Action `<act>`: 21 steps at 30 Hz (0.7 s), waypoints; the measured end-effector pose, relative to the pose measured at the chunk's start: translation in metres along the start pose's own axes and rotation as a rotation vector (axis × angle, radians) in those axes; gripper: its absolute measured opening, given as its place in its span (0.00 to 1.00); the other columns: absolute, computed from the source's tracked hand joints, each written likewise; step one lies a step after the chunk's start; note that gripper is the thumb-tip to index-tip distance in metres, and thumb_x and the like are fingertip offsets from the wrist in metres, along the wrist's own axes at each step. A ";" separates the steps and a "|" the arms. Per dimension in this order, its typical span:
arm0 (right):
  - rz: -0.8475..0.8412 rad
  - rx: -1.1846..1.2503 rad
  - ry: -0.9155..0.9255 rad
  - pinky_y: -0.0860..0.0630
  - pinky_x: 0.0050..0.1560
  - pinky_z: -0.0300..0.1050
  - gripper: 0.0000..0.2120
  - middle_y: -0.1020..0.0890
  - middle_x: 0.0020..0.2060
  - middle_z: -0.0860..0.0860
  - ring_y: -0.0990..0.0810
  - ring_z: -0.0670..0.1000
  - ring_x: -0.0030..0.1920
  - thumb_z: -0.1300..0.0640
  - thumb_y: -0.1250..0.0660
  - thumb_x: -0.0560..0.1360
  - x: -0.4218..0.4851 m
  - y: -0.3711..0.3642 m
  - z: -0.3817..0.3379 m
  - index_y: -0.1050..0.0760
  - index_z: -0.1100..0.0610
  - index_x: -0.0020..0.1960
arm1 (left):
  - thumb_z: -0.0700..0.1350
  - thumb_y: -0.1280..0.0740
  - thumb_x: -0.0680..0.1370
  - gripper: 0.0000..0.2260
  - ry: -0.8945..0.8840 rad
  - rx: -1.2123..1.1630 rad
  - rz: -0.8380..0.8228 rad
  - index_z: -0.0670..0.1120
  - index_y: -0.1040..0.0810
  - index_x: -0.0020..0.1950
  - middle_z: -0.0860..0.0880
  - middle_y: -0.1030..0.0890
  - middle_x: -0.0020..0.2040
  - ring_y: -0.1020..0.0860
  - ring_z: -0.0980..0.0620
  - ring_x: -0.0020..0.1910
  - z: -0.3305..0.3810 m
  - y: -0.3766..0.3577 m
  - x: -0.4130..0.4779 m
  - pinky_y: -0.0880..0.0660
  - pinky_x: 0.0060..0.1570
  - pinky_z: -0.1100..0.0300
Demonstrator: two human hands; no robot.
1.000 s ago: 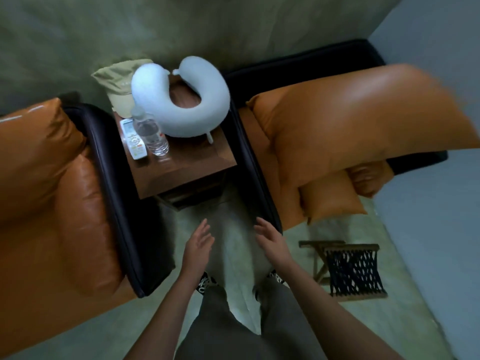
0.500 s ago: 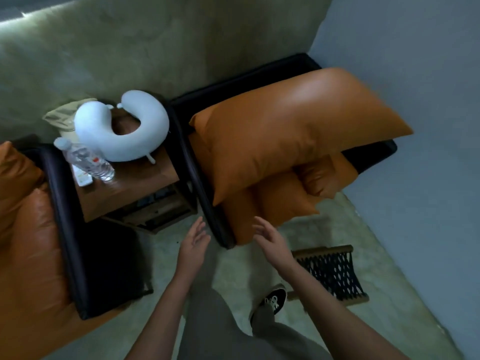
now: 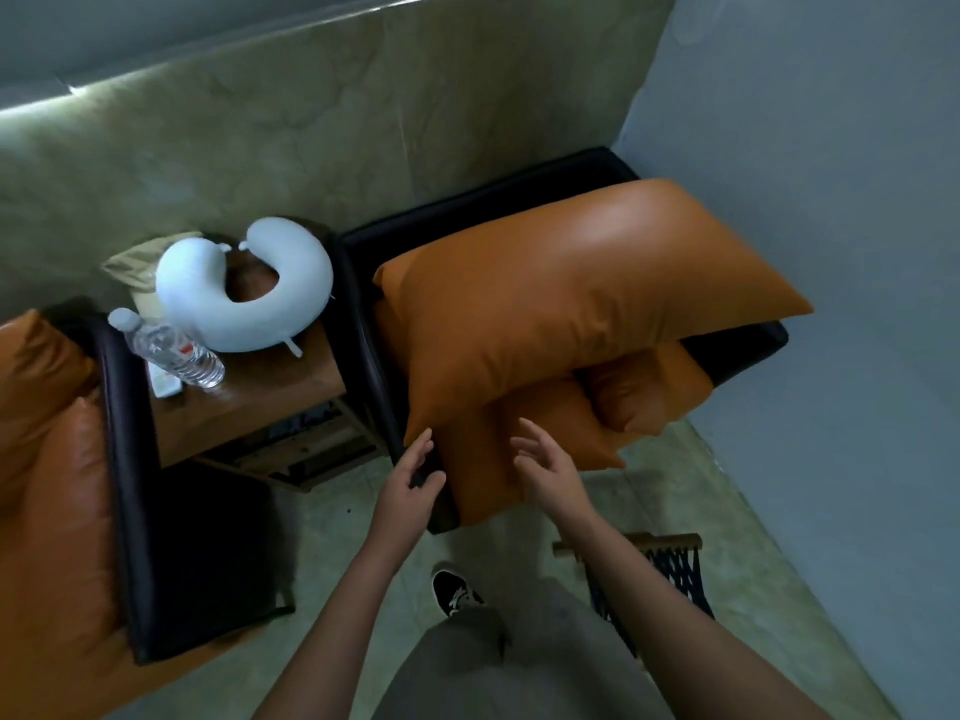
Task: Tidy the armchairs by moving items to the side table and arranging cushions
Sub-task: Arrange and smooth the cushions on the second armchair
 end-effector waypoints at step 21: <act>-0.075 -0.148 0.072 0.28 0.58 0.34 0.26 0.24 0.67 0.46 0.26 0.45 0.67 0.57 0.37 0.82 0.061 0.025 -0.049 0.37 0.43 0.77 | 0.43 0.31 0.80 0.27 -0.068 0.020 -0.036 0.63 0.34 0.75 0.57 0.28 0.71 0.31 0.55 0.71 0.041 -0.015 0.077 0.30 0.68 0.53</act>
Point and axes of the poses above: each hand's wrist, its own x-axis towards the middle knuckle, its own y-axis out of the back of the hand, z = x × y, the point moved 4 cm from there along x, towards the middle knuckle
